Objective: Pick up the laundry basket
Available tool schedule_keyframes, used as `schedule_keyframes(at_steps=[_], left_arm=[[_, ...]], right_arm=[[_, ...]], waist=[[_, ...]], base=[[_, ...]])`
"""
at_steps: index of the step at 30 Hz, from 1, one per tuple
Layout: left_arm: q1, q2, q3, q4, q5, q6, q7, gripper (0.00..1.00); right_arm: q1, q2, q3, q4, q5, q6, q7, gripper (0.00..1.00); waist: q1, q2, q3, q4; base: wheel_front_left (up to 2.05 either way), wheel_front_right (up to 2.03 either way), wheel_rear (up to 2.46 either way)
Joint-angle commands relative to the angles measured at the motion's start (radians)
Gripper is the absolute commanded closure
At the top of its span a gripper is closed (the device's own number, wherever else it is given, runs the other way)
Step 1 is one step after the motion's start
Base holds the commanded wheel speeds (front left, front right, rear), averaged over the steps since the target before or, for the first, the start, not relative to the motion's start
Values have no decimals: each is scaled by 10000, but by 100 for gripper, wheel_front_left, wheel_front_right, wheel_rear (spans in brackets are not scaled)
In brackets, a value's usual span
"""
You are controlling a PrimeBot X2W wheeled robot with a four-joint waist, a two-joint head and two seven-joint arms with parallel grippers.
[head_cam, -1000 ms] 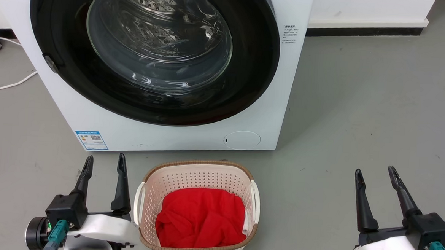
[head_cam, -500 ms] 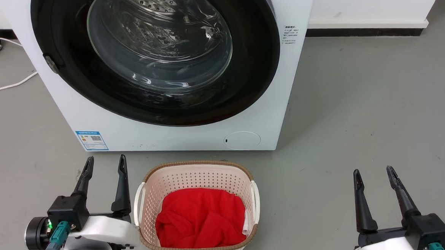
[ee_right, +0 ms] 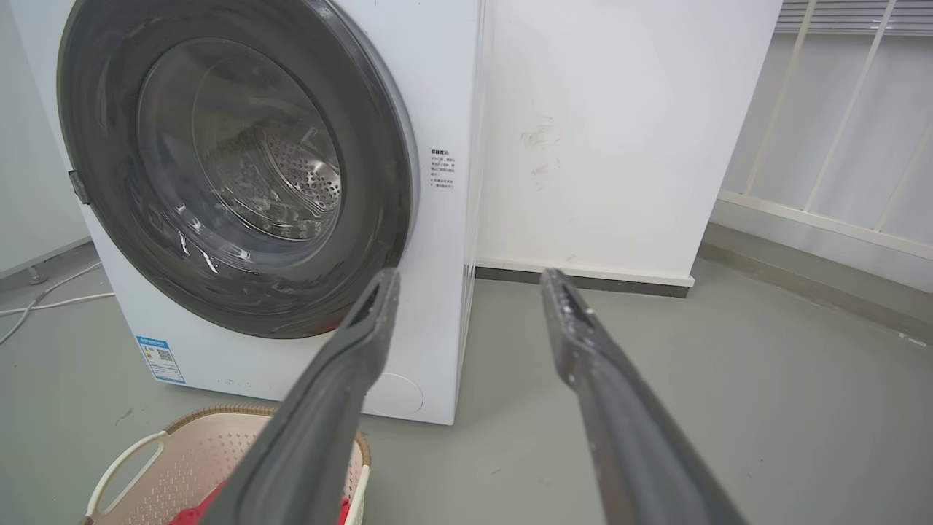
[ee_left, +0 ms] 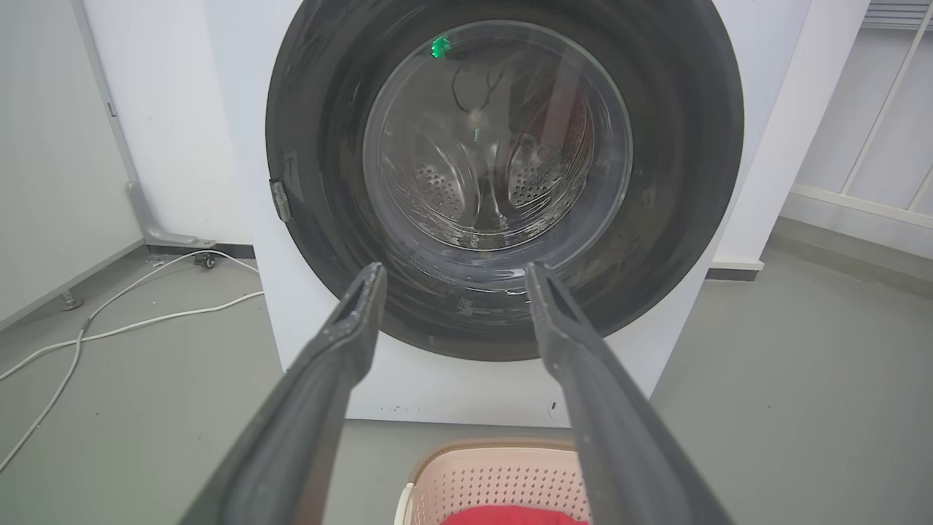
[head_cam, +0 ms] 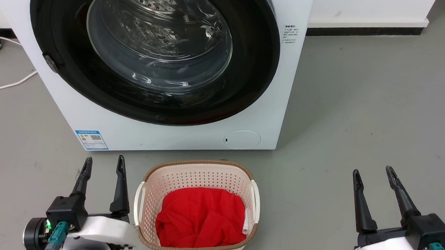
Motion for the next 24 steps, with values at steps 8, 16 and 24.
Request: schedule_keyframes(at_steps=[8,16,24], left_arm=[[-320,26,411,400,24,-197,-25,0],[-1507,172,912,1752,353,-673,-25,0],[-3007,657,1157,3497,410,-927,-25,0]], right_arm=[[-295,-30,437,339,197,-3,-30,0],[-1477,-26,1229,1494,106,-5,-29,0],[-3229,-26,2154,3098,-26,-5,-30,0]], waist=[[1,0,417,-45],[1,0,1512,-32],[1,0,2962,-46]], base=[[0,0,0],[0,0,0],[0,0,0]])
